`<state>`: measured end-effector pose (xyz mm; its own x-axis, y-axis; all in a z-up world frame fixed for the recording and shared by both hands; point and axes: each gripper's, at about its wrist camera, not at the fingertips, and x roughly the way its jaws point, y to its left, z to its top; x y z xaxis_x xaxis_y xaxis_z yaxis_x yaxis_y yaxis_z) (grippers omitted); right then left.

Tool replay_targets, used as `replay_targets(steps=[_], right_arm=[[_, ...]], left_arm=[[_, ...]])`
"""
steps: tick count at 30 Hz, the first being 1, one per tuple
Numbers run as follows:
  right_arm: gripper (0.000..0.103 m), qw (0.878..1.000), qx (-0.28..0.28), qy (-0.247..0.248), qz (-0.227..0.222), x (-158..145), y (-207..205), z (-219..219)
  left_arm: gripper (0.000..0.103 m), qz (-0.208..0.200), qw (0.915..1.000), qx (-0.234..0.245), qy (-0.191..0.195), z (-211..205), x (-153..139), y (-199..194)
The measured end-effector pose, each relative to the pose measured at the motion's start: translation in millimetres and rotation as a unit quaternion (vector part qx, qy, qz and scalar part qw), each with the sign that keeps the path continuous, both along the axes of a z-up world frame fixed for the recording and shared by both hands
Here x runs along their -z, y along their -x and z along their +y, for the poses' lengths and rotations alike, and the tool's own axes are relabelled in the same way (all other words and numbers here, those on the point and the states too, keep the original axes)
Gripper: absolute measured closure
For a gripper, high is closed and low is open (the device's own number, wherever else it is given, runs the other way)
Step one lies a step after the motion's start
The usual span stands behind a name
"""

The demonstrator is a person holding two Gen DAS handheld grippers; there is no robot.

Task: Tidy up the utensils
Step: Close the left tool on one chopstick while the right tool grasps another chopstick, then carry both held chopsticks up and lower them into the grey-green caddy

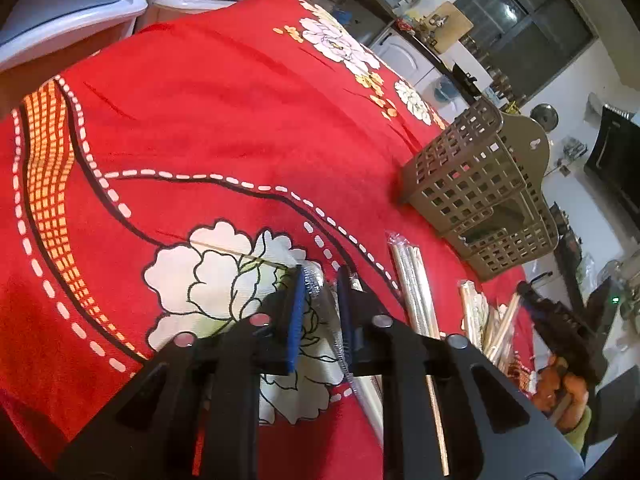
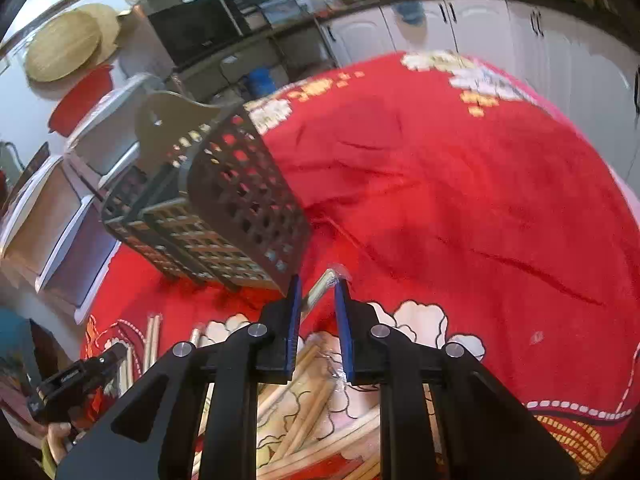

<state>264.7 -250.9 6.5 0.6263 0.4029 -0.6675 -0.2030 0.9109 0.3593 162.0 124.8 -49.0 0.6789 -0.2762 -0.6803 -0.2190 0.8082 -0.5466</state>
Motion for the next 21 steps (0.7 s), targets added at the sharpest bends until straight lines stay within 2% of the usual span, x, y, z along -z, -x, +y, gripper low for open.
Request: replay_targets(steps=[5,10,13,21], right_arm=[[0.089,0.999,-0.014,0.008,-0.038,-19,13,4],[0.091,0.997,-0.026,0.012,-0.070,-38,25,8],[0.100,0.995,-0.034,0.016,-0.091,-50,33,11],[0.102,0.991,-0.054,0.016,-0.120,-71,49,17]], left_arm=[[0.098,-0.018,0.9998,0.002,-0.003,1,-13,4],[0.100,-0.054,0.9983,0.006,-0.021,-3,-45,11],[0.101,-0.076,0.9965,0.011,-0.034,-7,-66,14],[0.102,-0.120,0.9909,0.021,-0.059,-20,-111,15]])
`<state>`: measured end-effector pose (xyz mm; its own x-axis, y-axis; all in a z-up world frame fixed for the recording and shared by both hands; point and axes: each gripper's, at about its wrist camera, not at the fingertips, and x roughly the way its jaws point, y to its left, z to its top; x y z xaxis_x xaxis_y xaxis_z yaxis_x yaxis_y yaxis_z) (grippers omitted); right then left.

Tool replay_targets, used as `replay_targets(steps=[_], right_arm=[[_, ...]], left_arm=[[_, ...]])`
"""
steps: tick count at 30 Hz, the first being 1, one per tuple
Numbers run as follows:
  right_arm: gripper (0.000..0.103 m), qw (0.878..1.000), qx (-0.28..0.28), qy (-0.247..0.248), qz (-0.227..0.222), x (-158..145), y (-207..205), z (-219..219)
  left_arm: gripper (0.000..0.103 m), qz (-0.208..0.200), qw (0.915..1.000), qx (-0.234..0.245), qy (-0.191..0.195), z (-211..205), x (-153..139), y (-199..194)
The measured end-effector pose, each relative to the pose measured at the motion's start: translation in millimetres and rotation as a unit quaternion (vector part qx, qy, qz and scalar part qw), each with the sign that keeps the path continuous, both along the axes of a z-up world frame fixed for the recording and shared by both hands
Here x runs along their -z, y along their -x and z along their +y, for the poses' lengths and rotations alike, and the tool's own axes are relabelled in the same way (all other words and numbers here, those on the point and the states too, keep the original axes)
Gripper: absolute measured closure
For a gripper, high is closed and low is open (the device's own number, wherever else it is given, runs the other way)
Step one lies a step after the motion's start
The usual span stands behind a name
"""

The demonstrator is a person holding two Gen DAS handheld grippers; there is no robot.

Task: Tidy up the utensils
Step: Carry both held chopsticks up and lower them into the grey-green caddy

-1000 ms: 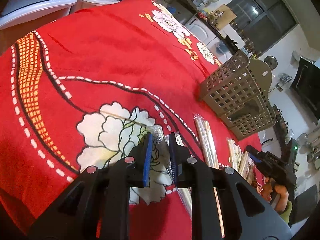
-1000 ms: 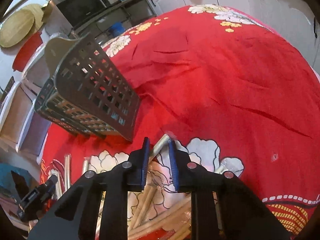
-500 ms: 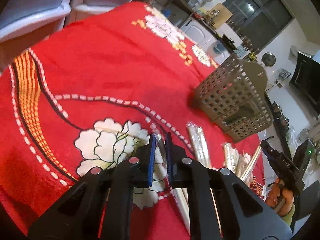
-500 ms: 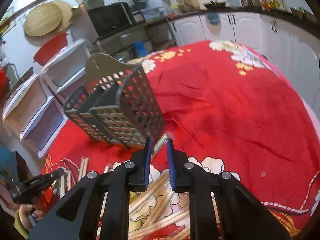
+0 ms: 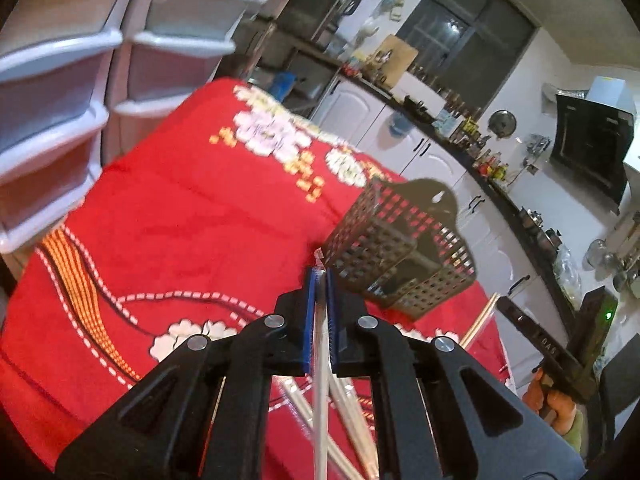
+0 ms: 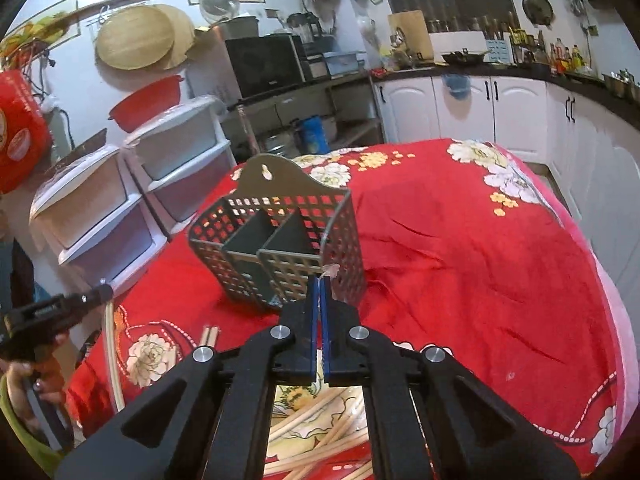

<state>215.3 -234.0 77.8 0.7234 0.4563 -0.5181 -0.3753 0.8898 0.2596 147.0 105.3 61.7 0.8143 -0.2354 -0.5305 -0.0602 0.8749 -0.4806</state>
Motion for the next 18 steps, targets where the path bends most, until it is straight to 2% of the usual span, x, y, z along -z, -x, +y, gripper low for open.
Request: replay_targets(steps=[18], right_arm=[[0.102,0.996,-0.041,0.014,-0.072,-51,27,24]], left_arm=[[0.102,-0.087,0.9955,0.025,-0.027,-39,-81,0]])
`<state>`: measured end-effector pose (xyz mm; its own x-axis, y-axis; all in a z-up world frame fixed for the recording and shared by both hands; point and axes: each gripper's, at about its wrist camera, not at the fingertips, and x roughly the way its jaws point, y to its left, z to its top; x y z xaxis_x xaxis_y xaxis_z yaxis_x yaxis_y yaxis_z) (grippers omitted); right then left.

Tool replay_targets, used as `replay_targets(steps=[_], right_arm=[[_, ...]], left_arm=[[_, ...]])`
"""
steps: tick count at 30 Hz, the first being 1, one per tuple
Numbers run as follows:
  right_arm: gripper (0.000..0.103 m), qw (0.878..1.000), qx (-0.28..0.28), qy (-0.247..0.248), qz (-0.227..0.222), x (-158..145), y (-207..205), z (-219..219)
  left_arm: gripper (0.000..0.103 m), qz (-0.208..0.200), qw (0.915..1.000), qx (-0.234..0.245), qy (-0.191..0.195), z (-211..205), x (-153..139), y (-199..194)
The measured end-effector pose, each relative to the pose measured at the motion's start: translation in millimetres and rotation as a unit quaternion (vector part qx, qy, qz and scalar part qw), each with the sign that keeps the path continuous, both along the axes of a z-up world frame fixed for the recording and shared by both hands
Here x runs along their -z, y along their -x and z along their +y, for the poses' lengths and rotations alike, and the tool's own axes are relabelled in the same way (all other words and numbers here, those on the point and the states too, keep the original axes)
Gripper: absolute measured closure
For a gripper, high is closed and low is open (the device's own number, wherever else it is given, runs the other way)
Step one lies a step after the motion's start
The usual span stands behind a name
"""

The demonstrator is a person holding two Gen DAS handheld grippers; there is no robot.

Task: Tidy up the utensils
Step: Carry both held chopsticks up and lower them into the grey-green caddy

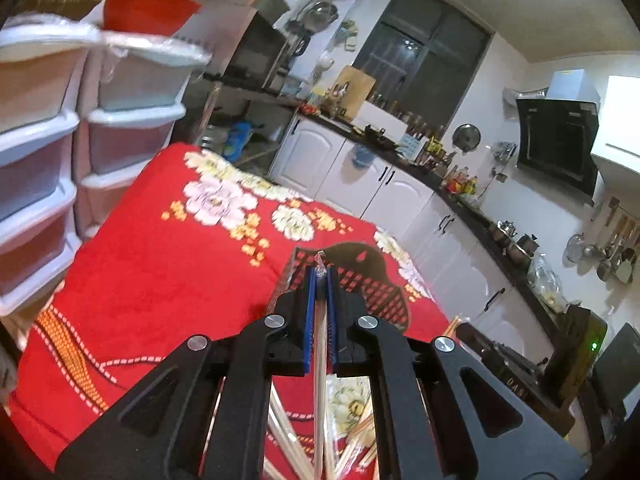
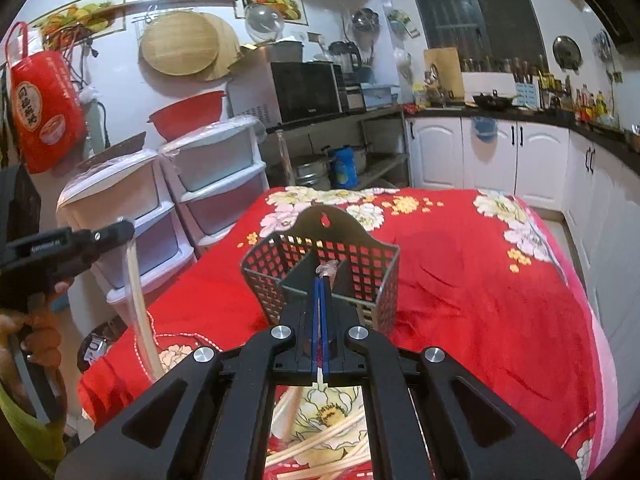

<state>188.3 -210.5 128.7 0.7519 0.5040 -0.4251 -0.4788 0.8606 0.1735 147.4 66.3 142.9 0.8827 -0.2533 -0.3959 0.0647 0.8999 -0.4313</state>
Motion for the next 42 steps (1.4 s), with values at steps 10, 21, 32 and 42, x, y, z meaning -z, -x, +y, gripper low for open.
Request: replay_targets(steps=[10,21,32,42], right_arm=[[0.102,0.999,-0.007,0.000,-0.036,-29,-6,8],[0.102,0.996,-0.014,-0.007,-0.083,-72,-21,20],[0.102,0.993,0.001,-0.017,-0.116,-101,-51,19],[0.102,0.994,0.007,-0.010,-0.108,-84,-79,23]], left_arm=[[0.102,-0.042,0.9989,0.008,-0.021,-20,-37,-14],[0.102,-0.097,0.9941,-0.013,-0.046,-37,-80,-34],[0.102,-0.146,0.9838,-0.073,-0.074,-42,-106,-73],[0.102,-0.144,0.9789,-0.108,-0.097,-42,-79,-109]])
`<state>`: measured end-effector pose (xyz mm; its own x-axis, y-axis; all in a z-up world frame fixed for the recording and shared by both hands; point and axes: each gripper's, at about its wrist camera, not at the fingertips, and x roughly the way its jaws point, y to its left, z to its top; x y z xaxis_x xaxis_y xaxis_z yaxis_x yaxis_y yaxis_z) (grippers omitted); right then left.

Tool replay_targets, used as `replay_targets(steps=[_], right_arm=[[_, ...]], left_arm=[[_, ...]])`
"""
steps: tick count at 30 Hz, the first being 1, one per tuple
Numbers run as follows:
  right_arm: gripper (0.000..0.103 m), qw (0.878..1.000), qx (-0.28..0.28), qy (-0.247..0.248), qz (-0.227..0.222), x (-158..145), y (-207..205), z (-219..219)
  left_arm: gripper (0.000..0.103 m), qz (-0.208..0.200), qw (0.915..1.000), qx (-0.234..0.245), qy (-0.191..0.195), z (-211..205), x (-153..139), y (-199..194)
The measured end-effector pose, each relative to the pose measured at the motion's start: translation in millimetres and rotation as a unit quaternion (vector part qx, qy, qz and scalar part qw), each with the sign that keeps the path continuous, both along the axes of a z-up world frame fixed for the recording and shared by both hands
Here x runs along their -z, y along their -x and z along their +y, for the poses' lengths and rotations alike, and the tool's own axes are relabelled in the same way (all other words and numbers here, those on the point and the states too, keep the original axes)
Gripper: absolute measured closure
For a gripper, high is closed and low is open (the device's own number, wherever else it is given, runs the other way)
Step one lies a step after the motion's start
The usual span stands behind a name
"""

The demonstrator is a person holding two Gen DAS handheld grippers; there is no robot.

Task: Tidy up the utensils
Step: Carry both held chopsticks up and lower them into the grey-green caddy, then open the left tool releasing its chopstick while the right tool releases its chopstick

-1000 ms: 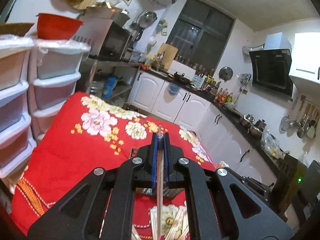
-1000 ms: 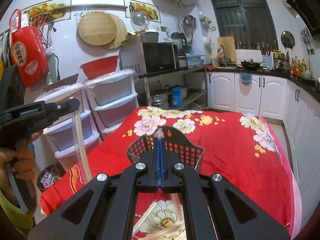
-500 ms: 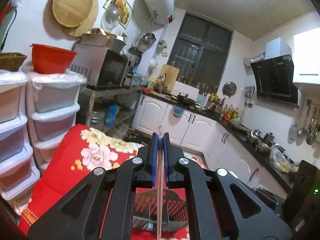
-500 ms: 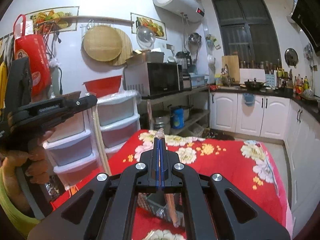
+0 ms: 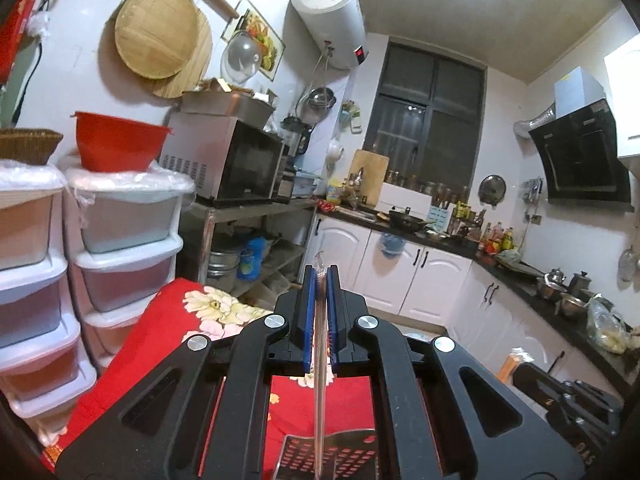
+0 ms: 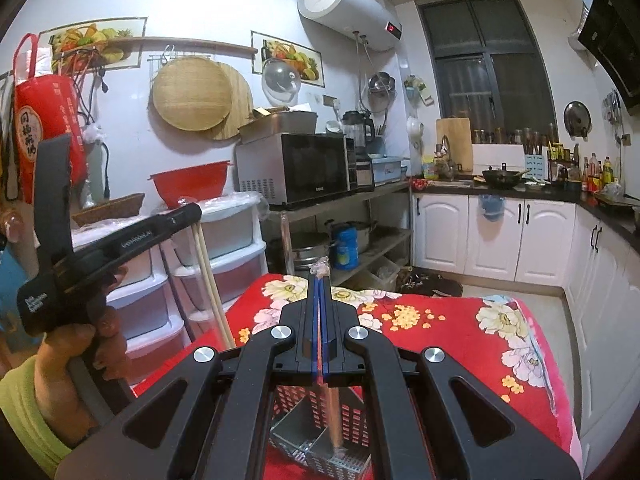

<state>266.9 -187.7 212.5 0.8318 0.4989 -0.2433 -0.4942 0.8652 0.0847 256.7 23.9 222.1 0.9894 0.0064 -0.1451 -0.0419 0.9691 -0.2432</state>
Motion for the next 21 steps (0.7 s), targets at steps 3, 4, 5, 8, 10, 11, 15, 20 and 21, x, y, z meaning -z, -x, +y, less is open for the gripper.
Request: replay_targets(steps=[3,4,5,8,10,11,15,20,21], right_arm=[[0.102,1.000,0.005,0.002,0.005,10,-7,-1],[0.102,1.000,0.006,0.002,0.008,13,-8,-2],[0.102,1.000,0.008,0.001,0.012,16,-11,-3],[0.102,1.000,0.009,0.003,0.013,26,-15,-2],[0.102,1.000,0.010,0.005,0.014,33,-18,-1],[0.102,1.000,0.008,0.003,0.016,37,-19,-1],[0.102,0.999,0.004,-0.003,0.037,54,-28,-1],[0.102,0.998,0.002,0.005,0.062,76,-32,0],[0.102,0.998,0.001,0.007,0.070,80,-33,0]], left_arm=[[0.102,0.012,0.9999,-0.001,0.009,6,18,-10],[0.102,0.017,0.9998,-0.003,0.012,8,24,-13],[0.102,0.021,0.9996,-0.001,0.016,10,30,-17],[0.102,0.030,0.9993,0.001,0.023,15,44,-23],[0.102,0.033,0.9991,0.004,0.028,17,52,-24],[0.102,0.033,0.9990,0.004,0.030,18,55,-24],[0.102,0.040,0.9986,0.013,0.033,17,68,-24],[0.102,0.051,0.9976,0.022,0.041,15,80,-25],[0.102,0.053,0.9975,0.023,0.042,15,81,-25]])
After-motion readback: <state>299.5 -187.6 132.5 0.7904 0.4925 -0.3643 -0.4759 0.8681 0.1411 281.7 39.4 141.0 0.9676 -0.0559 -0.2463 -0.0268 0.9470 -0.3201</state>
